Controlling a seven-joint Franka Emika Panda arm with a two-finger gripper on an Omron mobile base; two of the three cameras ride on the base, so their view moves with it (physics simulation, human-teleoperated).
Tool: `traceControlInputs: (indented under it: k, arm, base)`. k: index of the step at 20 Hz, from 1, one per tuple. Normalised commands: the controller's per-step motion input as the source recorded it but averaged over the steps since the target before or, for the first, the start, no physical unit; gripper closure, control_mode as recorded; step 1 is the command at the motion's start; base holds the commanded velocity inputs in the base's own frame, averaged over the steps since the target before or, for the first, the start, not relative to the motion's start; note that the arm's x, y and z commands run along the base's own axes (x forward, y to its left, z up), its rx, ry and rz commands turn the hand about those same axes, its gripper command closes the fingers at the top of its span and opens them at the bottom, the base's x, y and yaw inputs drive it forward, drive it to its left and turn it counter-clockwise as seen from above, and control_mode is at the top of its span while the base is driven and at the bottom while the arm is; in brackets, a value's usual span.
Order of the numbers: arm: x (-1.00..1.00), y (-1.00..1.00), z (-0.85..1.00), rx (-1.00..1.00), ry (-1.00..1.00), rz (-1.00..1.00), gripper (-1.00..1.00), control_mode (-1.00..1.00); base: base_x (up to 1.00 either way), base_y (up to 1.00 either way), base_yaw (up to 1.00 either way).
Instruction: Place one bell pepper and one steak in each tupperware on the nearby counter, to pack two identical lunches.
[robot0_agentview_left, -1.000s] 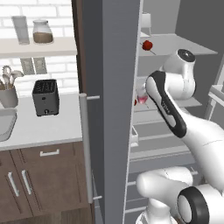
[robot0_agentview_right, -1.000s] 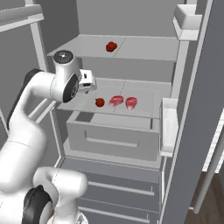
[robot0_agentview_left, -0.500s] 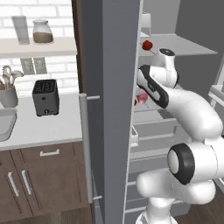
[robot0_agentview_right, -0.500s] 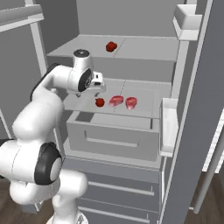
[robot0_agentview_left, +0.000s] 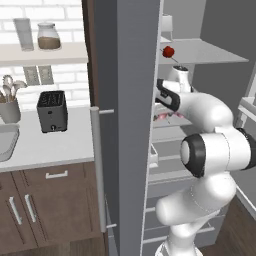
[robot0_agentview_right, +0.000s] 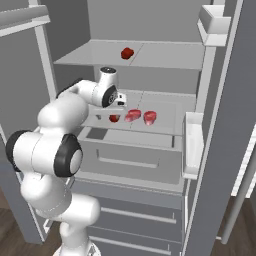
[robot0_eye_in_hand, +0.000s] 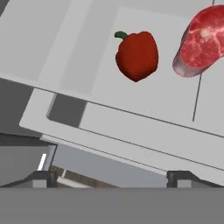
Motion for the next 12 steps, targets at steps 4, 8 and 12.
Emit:
traceControlInputs:
  k: [4,8,12]
  arm:
    - [0.01,0.06,-0.43,-0.02,-0.22,0.00,-1.00,-1.00]
    - [0.02,0.18,-0.23,-0.11,-0.33,0.01,-1.00,-1.00]
    - [0.34,0.09,0.26,-0.12,-0.04,0.05,-1.00,-1.00]
  base:
    - [0.00,0.00,0.00]
    - [0.00,0.00,0.00]
    - [0.00,0.00,0.00]
